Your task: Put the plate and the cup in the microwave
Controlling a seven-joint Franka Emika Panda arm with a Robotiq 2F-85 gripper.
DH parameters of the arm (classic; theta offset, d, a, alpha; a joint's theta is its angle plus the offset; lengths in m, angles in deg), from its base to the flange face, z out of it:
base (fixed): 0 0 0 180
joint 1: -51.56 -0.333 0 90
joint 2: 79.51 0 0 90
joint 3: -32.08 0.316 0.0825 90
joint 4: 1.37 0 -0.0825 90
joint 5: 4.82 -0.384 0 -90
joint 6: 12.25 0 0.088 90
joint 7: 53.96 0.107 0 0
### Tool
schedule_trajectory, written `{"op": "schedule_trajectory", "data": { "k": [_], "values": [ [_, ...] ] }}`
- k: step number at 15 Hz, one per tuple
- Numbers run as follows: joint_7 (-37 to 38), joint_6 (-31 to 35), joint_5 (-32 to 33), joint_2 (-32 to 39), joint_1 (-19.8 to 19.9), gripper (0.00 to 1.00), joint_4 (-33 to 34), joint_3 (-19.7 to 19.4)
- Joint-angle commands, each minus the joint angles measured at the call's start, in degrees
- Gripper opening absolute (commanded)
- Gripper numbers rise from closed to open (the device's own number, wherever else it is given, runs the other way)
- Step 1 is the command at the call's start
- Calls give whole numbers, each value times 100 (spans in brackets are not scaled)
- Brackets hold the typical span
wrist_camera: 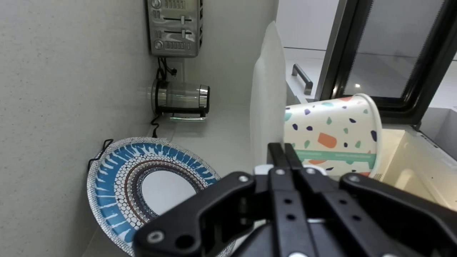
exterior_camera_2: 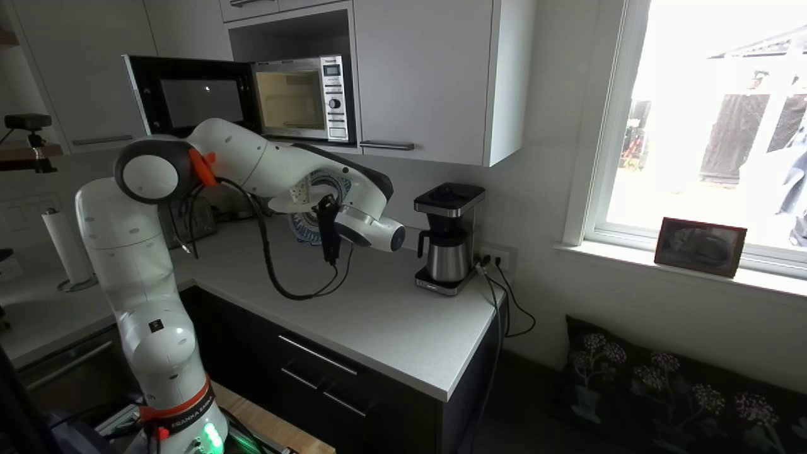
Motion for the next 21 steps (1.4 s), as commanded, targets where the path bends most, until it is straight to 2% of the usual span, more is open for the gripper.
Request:
{"op": "schedule_trajectory", "data": {
  "k": [1, 6, 16, 18, 21],
  "values": [
    [410, -286, -99, -203, -34, 0, -26, -48],
    [1012, -472, -44, -366, -39, 0, 13, -40],
    [2127, -395, 133, -701, -125, 0, 234, 60],
    [1917, -437, 32, -602, -125, 1, 230, 32],
    [2020, -437, 44, -668, -151, 1, 290, 61]
  ]
}}
